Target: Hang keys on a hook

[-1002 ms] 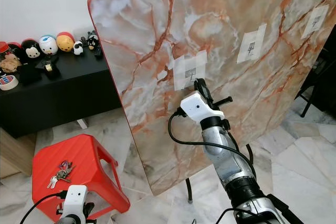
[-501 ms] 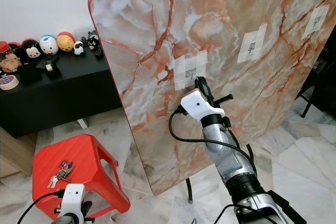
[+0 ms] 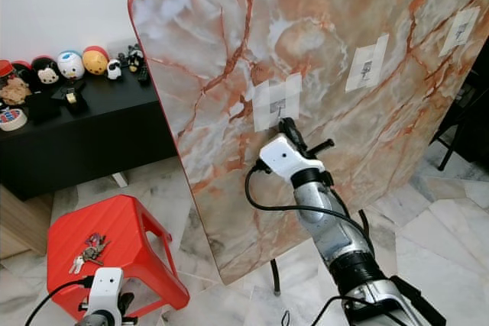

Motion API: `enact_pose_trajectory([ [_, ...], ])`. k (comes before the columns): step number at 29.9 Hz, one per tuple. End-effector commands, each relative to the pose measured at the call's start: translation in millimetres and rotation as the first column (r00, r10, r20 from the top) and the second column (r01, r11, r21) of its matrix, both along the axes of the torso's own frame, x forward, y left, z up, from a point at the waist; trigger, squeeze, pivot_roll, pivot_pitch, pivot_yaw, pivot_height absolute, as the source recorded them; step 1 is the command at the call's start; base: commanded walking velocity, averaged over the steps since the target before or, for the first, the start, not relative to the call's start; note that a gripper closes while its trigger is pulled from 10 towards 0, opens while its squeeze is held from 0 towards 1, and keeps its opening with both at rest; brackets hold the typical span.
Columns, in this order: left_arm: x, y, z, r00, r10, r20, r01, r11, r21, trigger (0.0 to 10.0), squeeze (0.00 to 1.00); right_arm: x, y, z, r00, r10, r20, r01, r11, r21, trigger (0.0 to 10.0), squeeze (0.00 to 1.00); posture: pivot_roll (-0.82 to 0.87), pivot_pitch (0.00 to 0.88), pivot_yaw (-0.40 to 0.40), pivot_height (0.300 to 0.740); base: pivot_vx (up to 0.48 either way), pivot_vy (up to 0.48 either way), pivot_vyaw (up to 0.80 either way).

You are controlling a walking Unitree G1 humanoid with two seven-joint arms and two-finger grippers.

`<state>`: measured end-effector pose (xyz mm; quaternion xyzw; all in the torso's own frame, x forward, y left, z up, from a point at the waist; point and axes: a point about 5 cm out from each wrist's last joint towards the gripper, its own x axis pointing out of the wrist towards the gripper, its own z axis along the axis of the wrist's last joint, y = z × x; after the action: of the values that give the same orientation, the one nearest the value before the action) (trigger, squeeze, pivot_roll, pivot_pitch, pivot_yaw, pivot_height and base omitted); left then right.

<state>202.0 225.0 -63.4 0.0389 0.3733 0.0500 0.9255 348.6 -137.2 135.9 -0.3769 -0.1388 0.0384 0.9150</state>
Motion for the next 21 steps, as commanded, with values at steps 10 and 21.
enact_pose_trajectory([
  [10, -4.9, 2.7, -2.8, 0.999, 0.030, -0.024, -0.031, 1.000, -0.005, 10.0, 0.00, 3.5, 7.9, -0.1, 0.997, 0.067, -0.032, -0.069, 0.996, -0.058, 10.0, 0.00, -0.06, 0.000, 0.032, 0.740, 0.000, 0.000, 0.00],
  [21, -5.4, 2.1, -3.2, 0.999, 0.032, -0.025, -0.032, 0.999, -0.004, 10.0, 0.00, 3.7, 5.9, -3.4, 0.998, 0.050, -0.048, -0.053, 0.997, -0.059, 10.0, 0.00, -0.06, 0.000, 0.031, 0.740, 0.000, 0.000, 0.00],
])
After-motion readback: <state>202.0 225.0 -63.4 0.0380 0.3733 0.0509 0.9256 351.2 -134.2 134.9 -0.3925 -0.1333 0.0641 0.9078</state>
